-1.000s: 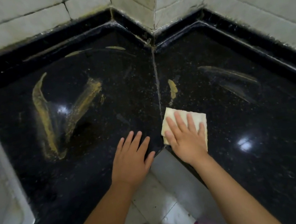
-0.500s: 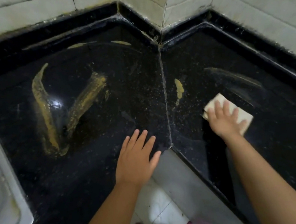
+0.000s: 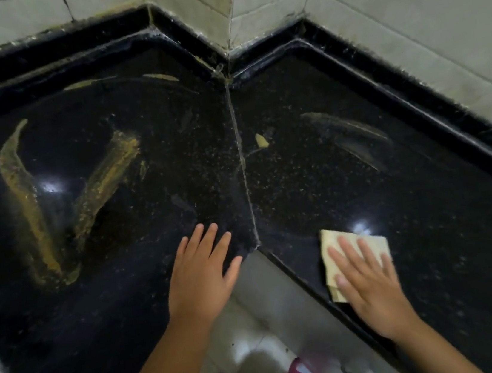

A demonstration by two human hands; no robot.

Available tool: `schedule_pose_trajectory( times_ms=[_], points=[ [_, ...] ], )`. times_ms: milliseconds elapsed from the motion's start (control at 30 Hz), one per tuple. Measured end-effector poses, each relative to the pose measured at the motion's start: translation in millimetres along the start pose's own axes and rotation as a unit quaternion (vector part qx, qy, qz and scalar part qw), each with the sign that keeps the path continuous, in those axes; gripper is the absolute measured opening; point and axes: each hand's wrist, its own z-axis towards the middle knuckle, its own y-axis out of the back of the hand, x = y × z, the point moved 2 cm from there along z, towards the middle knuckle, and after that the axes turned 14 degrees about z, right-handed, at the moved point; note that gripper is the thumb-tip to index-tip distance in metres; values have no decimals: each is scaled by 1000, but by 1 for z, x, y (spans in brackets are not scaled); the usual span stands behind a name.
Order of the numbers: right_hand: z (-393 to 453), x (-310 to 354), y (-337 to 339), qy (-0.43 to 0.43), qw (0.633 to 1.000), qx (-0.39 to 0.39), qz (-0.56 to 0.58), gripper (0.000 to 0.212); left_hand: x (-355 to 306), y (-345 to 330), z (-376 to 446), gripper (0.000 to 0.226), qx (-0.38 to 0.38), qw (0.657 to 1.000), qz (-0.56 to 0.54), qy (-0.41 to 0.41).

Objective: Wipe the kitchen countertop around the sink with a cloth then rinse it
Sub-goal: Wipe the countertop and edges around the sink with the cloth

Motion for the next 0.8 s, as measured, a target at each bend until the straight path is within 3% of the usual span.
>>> schedule_pose_trajectory(
  times_ms=[33,133,200,267,367,500,633,700,800],
  points=[
    [-6,-19,9,-54,998,-3,21,89,0,0,0,52,3,1000,0,2],
    [10,-47,35,-173,981,-51,77,50,-1,1,-1,64,17,1000,-14,2],
    [50,-36,48,-239,964,-54,105,50,-2,4,-1,76,19,1000,-18,9],
    [99,-4,48,-219,969,-36,106,52,-3,6,-1,77,11,1000,-25,14],
    [136,72,27,-76,994,7,78,52,-2,3,1,67,-7,999,-26,18],
    [90,112,-10,112,994,-5,3,57,-3,1,1,66,6,999,-37,18],
    [12,29,-22,103,995,-8,3,47,-5,7,-1,69,29,998,-38,29],
    [-8,-20,-5,28,999,-11,14,46,-6,11,-3,75,49,998,-28,29],
    [15,-52,35,-109,994,-16,-8,62,-6,15,-4,76,53,998,-7,25]
  ],
)
